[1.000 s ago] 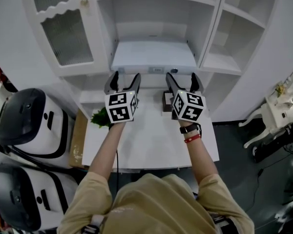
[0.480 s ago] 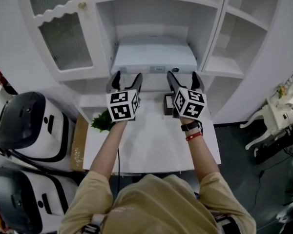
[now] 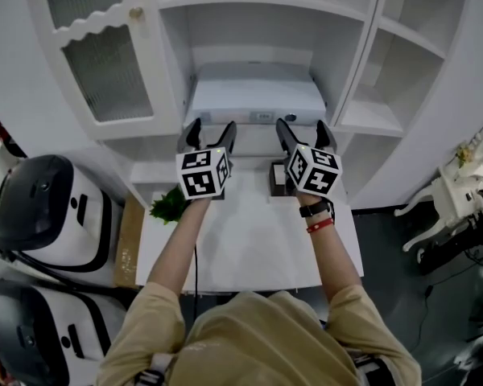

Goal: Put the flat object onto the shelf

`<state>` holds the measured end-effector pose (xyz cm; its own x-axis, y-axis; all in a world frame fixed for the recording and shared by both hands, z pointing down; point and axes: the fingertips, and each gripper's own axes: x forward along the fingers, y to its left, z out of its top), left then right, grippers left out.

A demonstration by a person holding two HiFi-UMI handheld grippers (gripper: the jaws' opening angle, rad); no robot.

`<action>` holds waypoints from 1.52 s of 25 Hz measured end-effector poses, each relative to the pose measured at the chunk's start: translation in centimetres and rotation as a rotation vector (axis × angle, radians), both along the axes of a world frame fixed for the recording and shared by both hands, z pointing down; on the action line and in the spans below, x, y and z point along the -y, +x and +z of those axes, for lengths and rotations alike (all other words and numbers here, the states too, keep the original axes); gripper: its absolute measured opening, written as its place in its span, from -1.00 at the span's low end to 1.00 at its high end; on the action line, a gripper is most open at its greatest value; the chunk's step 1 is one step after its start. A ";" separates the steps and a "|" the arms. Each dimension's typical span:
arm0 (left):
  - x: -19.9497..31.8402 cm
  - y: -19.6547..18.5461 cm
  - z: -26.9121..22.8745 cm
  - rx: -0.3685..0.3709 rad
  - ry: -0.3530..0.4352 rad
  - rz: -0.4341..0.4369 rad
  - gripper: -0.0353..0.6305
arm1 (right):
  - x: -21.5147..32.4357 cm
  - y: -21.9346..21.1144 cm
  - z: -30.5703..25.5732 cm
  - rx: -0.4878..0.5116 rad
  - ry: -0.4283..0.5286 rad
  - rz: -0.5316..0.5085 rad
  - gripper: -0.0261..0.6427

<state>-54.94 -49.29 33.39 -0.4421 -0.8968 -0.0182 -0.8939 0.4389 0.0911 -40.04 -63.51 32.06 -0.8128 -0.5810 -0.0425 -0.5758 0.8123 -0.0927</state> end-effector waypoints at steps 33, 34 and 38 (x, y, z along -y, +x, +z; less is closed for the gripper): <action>-4.6 4.4 1.8 0.056 -0.010 -0.016 0.03 | -4.0 3.9 1.8 -0.044 0.050 -0.056 0.42; -5.1 4.7 2.0 0.059 -0.011 -0.021 0.01 | -4.3 4.2 2.0 -0.045 0.051 -0.055 0.38; -6.7 5.9 3.3 0.061 -0.020 -0.036 -0.07 | -5.5 5.8 3.2 -0.056 0.050 -0.053 0.26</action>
<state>-49.02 -42.60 36.74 -0.4723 -0.8810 -0.0279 -0.8813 0.4717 0.0279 -34.21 -58.00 35.22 -0.8443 -0.5353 -0.0242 -0.5349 0.8447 -0.0205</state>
